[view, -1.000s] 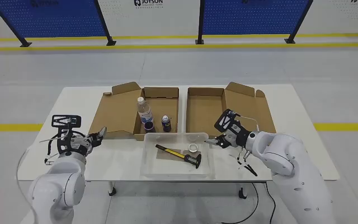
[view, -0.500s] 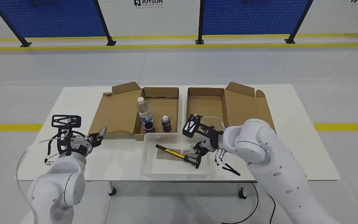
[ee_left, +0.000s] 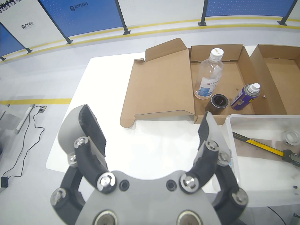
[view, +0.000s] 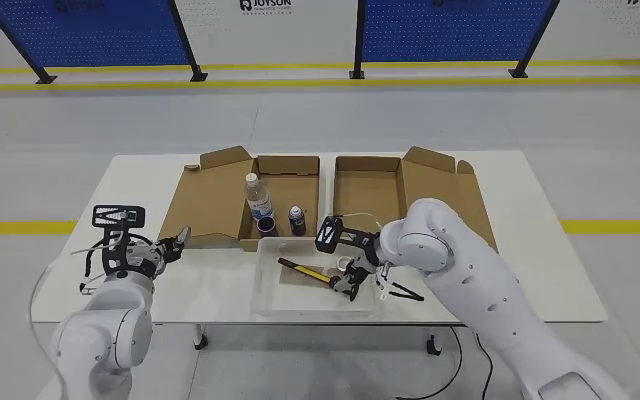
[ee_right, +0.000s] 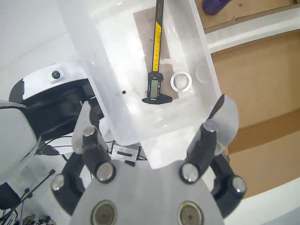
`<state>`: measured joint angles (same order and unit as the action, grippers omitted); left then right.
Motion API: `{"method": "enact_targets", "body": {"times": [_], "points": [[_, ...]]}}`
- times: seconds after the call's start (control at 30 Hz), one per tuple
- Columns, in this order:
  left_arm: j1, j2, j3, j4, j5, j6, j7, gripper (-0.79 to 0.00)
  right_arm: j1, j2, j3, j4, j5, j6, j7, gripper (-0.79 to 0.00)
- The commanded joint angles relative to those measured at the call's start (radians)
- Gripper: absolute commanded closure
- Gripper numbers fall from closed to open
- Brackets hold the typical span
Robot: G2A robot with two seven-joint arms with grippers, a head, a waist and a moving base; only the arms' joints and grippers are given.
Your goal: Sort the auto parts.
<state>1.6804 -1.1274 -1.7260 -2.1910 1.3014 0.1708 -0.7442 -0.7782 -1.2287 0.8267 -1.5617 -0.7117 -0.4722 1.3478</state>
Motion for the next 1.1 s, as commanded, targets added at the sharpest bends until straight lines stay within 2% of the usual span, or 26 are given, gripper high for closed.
{"method": "enact_targets", "body": {"times": [0.0,0.3,0.53,0.9,0.93,0.97,1.0,1.07], "points": [[0.0,0.0,0.0,0.0,0.0,0.0,0.0,-0.785,0.0,0.0,0.0,0.0,0.0,0.0,0.0,-0.785],[0.0,0.0,0.0,0.0,0.0,0.0,0.0,-0.785,0.0,0.0,0.0,0.0,0.0,0.0,0.0,-0.785],[0.0,0.0,0.0,0.0,0.0,0.0,0.0,-0.785,-0.023,0.004,-0.015,0.04,-0.03,-0.044,-0.085,-0.785],[0.0,0.0,0.0,0.0,0.0,0.0,0.0,-0.785,0.025,-0.042,-0.145,0.201,-0.058,-0.002,-0.2,-0.785],[0.0,0.0,0.0,0.0,0.0,0.0,0.0,-0.785,0.034,-0.049,-0.158,0.215,-0.056,0.004,-0.206,-0.745],[0.0,0.0,0.0,0.0,0.0,0.0,0.0,-0.785,0.042,-0.055,-0.172,0.234,-0.051,0.01,-0.205,-0.668],[0.0,0.0,0.0,0.0,0.0,0.0,0.0,-0.785,0.052,-0.062,-0.184,0.252,-0.047,0.02,-0.205,-0.64],[0.0,0.0,0.0,0.0,0.0,0.0,0.0,-0.785,0.069,-0.076,-0.209,0.284,-0.041,0.027,-0.207,-0.634]]}}
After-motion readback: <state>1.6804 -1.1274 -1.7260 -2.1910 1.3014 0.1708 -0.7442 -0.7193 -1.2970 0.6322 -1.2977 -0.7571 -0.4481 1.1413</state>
